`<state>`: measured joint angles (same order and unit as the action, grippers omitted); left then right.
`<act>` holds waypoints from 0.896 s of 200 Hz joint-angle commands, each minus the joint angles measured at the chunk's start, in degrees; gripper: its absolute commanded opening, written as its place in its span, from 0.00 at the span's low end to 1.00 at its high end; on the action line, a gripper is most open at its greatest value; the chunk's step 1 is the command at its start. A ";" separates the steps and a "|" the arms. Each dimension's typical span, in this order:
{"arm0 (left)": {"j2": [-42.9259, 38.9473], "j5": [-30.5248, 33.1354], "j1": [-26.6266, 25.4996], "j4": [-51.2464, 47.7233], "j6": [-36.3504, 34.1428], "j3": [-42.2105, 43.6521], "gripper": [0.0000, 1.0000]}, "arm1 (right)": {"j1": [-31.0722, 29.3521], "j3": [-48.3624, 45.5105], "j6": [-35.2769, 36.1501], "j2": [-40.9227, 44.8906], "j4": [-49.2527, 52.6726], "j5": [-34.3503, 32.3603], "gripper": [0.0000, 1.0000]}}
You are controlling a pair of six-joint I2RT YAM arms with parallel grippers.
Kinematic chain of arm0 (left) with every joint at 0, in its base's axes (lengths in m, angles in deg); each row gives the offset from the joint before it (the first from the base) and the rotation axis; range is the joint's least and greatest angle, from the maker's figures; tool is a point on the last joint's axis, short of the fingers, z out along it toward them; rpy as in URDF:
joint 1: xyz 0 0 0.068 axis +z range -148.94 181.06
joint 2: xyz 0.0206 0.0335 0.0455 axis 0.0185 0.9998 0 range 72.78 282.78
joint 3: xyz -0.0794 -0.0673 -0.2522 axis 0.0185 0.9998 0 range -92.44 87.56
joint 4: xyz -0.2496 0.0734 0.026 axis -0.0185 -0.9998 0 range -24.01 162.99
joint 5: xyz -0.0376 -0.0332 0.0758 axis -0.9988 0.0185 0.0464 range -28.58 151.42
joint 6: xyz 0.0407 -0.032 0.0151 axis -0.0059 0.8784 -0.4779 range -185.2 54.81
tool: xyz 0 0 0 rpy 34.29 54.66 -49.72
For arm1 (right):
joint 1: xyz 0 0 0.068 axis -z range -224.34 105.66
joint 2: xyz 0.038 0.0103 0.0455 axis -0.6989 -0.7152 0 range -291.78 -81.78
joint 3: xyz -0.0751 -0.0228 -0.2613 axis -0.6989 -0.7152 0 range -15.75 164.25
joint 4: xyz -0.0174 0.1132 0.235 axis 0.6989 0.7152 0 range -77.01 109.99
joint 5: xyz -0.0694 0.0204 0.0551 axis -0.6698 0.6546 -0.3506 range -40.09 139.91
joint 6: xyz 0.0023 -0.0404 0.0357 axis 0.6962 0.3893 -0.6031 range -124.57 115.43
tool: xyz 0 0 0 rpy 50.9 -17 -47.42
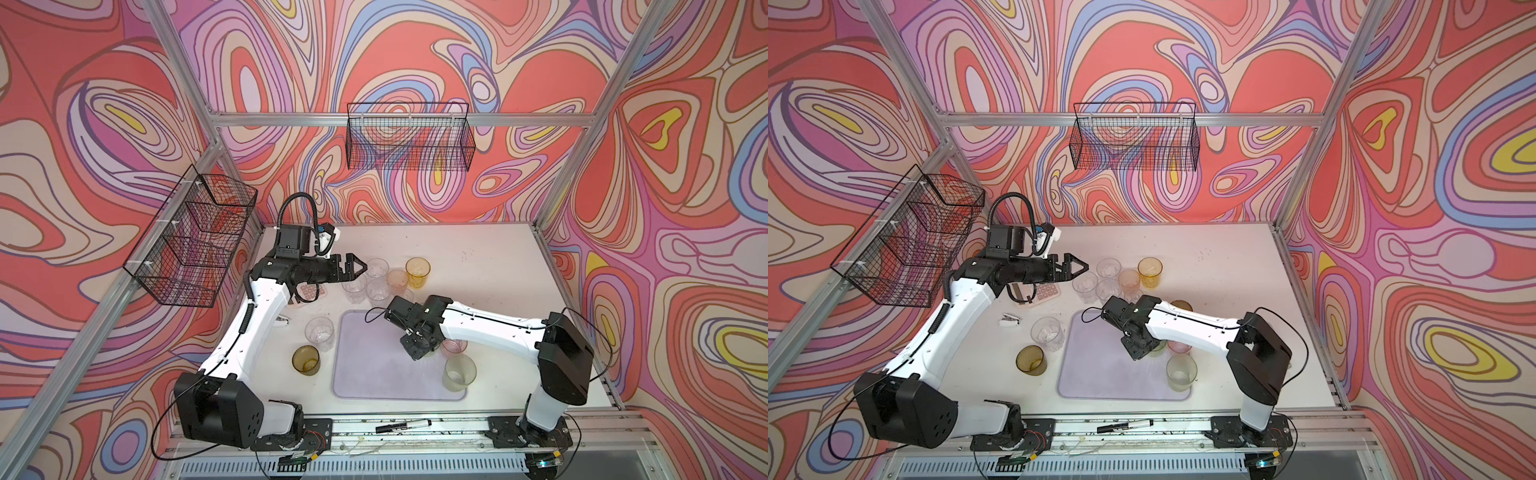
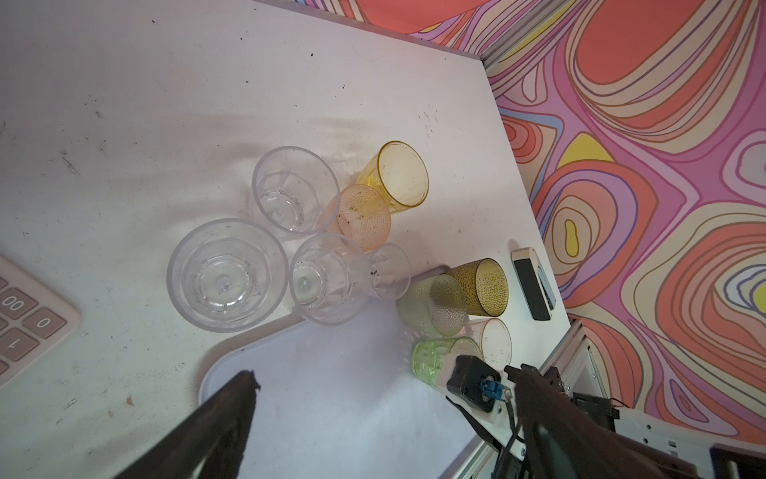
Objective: Place the glasses into the tray
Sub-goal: 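Open and raise the right gripper while the left arm lowers toward clear glasses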
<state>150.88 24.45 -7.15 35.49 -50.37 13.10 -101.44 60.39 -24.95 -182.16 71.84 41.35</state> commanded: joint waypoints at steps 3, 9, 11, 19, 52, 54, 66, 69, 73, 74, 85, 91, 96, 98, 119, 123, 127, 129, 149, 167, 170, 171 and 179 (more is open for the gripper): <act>0.56 0.97 0.22 -0.10 -0.59 0.36 0.99 | -0.28 1.93 0.38 -0.69 1.41 -1.73 0.19; 0.64 1.26 0.21 -0.22 -0.59 0.29 0.99 | -0.22 2.20 0.43 -0.46 1.65 -1.89 0.19; 0.71 1.39 0.23 -0.34 -0.64 0.23 0.99 | -0.21 2.31 0.39 -0.33 1.74 -1.90 0.20; 0.90 1.88 0.22 -0.66 -0.76 0.07 0.98 | -0.29 2.64 0.43 -0.01 1.88 -1.92 0.22; 2.02 4.54 0.21 -2.44 -1.38 -0.86 0.94 | -0.23 5.17 -0.22 2.43 2.06 -1.34 0.29; 2.09 4.72 0.21 -2.55 -1.45 -0.93 0.94 | -0.23 5.32 -0.21 2.59 2.10 -1.43 0.30; 2.48 5.71 0.21 -3.17 -1.65 -1.29 0.93 | -0.25 6.08 -0.42 3.79 2.24 -2.20 0.33; 2.57 6.07 0.25 -3.30 -1.72 -1.38 0.93 | -0.22 6.20 -0.51 4.13 2.19 -2.44 0.34; 2.66 6.54 0.23 -3.45 -1.79 -1.39 0.93 | -0.29 6.29 -0.60 4.55 2.11 -2.94 0.36; 2.66 6.64 0.22 -3.50 -1.81 -1.39 0.93 | -0.29 6.34 -0.61 4.65 2.08 -3.08 0.36; 2.88 7.95 0.22 -3.88 -1.91 -1.57 0.92 | -0.25 6.30 -1.01 5.80 1.73 -4.54 0.40; 3.05 8.55 0.18 -4.09 -2.02 -1.70 0.92 | -0.26 6.30 -1.22 6.32 1.57 -5.27 0.40; 3.16 9.00 0.14 -4.33 -2.12 -1.79 0.91 | -0.13 6.30 -1.46 6.86 1.44 -6.20 0.41; 3.14 9.13 0.13 -4.40 -2.12 -1.89 0.91 | -0.12 6.30 -1.52 6.91 1.40 -6.38 0.41; 3.84 10.55 -0.05 -4.88 -2.09 -2.17 0.89 | -0.02 5.73 -3.16 9.28 0.04 -9.48 0.42; 3.96 11.02 -0.13 -5.09 -2.09 -2.25 0.89 | 0.23 5.42 -3.52 9.89 -0.45 -9.86 0.43; 4.13 11.47 -0.19 -5.28 -2.09 -2.39 0.88 | 0.37 5.13 -3.69 10.45 -0.98 -9.90 0.43; 4.26 11.76 -0.26 -5.43 -2.09 -2.48 0.88 | 0.49 4.96 -3.87 10.81 -1.23 -9.81 0.43; 5.39 15.03 -0.94 -7.53 -2.76 -3.86 0.85 | 1.69 3.15 -4.97 14.22 -3.68 -9.89 0.46; 6.44 18.78 -1.77 -8.63 -2.80 -4.71 0.80 | 2.81 1.59 -5.38 17.14 -6.19 -9.64 0.49; 6.61 19.24 -1.88 -8.72 -2.79 -4.85 0.79 | 2.99 1.25 -5.49 17.53 -6.59 -9.68 0.49; 6.66 19.36 -1.94 -8.82 -2.79 -4.92 0.79 | 3.06 1.19 -5.48 17.69 -6.70 -9.75 0.50; 7.29 19.83 -2.14 -9.50 -2.70 -5.52 0.77 | 3.46 0.48 -5.43 18.75 -7.47 -9.73 0.53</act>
<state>156.52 39.31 -8.37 29.81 -51.94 9.93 -99.32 63.10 -28.78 -166.90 68.54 33.31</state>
